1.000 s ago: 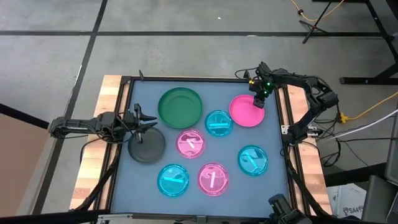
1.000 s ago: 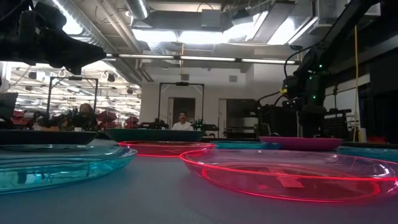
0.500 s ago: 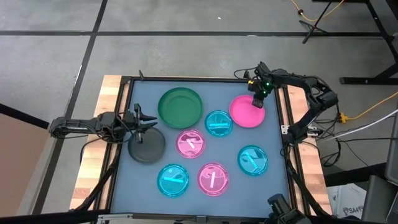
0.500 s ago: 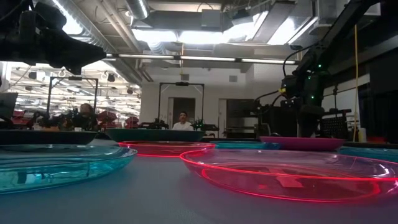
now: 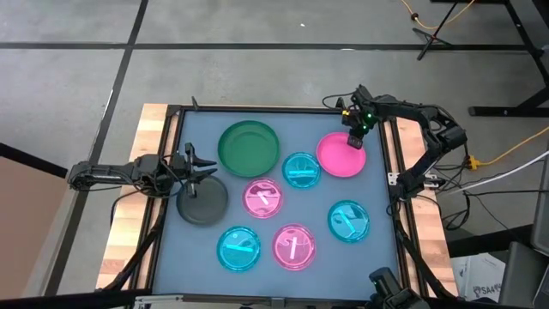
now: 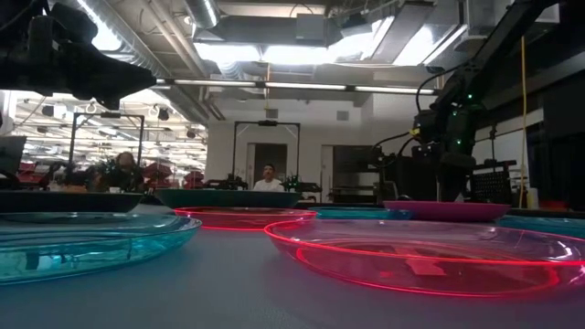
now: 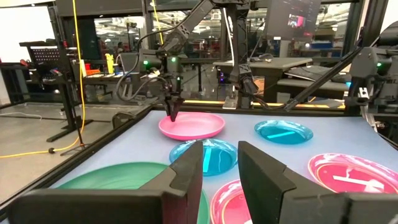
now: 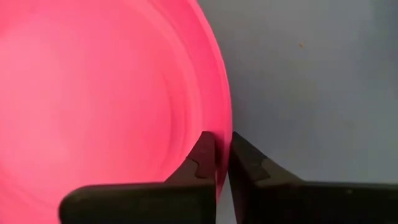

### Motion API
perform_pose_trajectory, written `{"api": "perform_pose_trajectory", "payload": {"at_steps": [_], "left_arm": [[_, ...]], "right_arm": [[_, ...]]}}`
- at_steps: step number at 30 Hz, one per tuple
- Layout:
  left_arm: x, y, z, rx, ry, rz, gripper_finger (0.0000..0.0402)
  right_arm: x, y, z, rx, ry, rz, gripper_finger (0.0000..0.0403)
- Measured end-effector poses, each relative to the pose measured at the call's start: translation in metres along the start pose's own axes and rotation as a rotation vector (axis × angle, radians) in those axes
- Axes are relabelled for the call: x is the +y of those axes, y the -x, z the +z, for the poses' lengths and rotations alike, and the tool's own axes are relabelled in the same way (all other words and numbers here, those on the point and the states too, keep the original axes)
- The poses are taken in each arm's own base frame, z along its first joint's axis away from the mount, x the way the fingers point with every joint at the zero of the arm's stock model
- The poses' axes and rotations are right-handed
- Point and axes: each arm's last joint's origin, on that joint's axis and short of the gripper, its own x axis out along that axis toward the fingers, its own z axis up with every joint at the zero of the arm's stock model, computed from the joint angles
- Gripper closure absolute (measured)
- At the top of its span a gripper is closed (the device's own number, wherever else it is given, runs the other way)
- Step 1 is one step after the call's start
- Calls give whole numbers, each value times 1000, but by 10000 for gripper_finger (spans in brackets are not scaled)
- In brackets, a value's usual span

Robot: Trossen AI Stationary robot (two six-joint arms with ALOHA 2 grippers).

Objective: Stack plastic plates
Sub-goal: Stack the top right pink plate on the green plate

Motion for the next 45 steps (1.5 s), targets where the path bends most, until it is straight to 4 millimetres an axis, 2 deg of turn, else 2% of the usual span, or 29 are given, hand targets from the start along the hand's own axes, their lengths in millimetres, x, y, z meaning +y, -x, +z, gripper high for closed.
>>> {"api": "perform_pose_trajectory", "payload": {"at_steps": [12,31,45], "left_arm": [[0,0,0,0,0,0,308],[0,0,0,0,0,0,308],[0,0,0,0,0,2,308]], "right_arm": [[-3,8,10,-79,13,47,402],[-15,45,42,-188,36,11,402],[-17,68,59,-308,-23,91,402]]}}
